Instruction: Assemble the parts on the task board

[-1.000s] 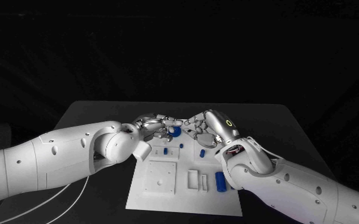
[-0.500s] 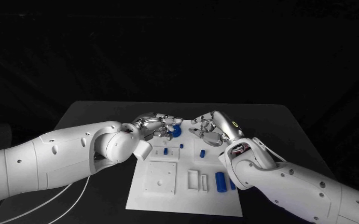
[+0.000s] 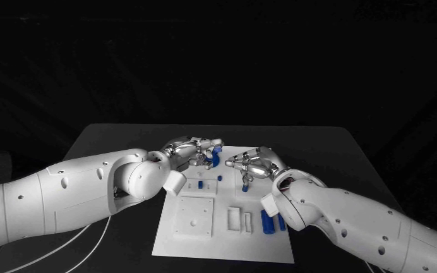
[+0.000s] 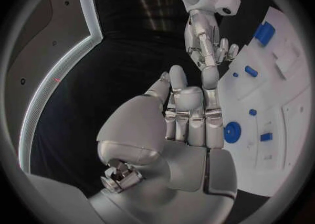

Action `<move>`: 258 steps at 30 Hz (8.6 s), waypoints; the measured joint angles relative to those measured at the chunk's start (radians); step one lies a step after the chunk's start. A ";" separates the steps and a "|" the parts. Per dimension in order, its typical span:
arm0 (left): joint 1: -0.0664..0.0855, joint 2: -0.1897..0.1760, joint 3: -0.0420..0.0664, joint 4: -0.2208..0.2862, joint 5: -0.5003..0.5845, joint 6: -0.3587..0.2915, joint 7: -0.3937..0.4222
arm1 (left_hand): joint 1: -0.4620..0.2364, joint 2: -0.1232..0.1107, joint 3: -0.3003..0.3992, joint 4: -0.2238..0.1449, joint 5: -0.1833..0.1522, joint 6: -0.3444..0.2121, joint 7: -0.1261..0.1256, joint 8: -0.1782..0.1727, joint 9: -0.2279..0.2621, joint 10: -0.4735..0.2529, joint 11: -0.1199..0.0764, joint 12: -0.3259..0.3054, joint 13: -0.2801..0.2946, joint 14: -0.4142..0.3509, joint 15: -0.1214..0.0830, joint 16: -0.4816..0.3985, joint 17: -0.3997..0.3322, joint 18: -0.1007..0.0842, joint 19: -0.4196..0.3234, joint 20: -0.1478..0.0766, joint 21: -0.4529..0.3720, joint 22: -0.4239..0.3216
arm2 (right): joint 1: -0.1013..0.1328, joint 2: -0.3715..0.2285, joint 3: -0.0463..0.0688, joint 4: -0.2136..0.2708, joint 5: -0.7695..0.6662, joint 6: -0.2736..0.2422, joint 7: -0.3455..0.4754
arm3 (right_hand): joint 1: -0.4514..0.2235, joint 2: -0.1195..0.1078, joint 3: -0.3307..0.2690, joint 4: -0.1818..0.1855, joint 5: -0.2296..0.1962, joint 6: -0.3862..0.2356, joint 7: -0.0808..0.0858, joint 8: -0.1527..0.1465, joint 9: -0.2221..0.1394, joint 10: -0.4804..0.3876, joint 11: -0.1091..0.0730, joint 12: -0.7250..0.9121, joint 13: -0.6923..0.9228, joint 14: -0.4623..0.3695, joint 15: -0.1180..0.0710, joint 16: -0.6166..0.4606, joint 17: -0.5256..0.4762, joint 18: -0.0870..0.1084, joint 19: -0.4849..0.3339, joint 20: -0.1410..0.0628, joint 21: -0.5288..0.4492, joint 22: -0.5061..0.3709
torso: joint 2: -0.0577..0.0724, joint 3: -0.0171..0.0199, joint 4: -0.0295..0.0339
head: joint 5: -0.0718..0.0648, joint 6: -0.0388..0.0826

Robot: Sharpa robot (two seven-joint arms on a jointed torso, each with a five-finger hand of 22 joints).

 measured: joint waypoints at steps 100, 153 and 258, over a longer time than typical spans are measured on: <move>0.000 0.006 0.000 0.013 -0.021 -0.070 0.005 | -0.060 -0.087 -0.119 0.017 0.002 -0.108 0.026 0.006 0.001 -0.006 0.020 -0.017 0.007 -0.003 0.002 -0.019 -0.010 0.000 -0.003 0.003 0.000 0.000 | 0.000 0.043 0.016 0.020 0.376 0.000 0.219 | -0.028 0.095 0.286 -0.211 0.033 0.147 -0.043 -0.005 0.002 0.054 -0.032 0.067 0.084 0.022 -0.025 0.083 0.083 -0.007 0.027 -0.020 0.030 0.102 | 0.001 0.0001 0.0002 | -0.003 -0.003; 0.049 -0.007 -0.008 -0.070 -0.652 0.258 -0.117 | -0.258 -0.095 -0.356 0.364 0.517 -0.524 -0.041 0.958 0.582 -0.284 0.014 0.332 0.088 -0.105 0.014 0.074 -0.045 -0.009 -0.058 0.015 -0.004 0.000 | 0.136 -0.023 0.017 -0.134 0.246 0.646 -0.124 | -0.059 0.088 0.299 -0.231 0.057 0.152 -0.041 -0.006 0.002 0.057 -0.028 0.067 0.110 0.022 -0.025 0.091 0.103 -0.007 0.023 -0.023 0.057 0.102 | 0.000 -0.0005 0.0012 | -0.021 -0.038; 0.051 0.013 -0.008 -0.057 -0.713 0.513 -0.155 | -0.159 -0.049 -0.157 0.118 0.698 -0.494 -0.008 0.736 0.365 -0.341 0.045 0.175 -0.008 -0.195 0.041 0.136 -0.095 -0.008 -0.109 0.041 -0.008 0.000 | 0.149 -0.009 -0.007 -0.114 0.325 0.879 -0.251 | -0.054 0.092 0.289 -0.241 0.056 0.151 -0.039 -0.005 0.002 0.059 -0.030 0.067 0.134 0.021 -0.023 0.101 0.120 -0.007 0.009 -0.023 0.086 0.102 | 0.000 0.0002 0.0003 | -0.038 -0.061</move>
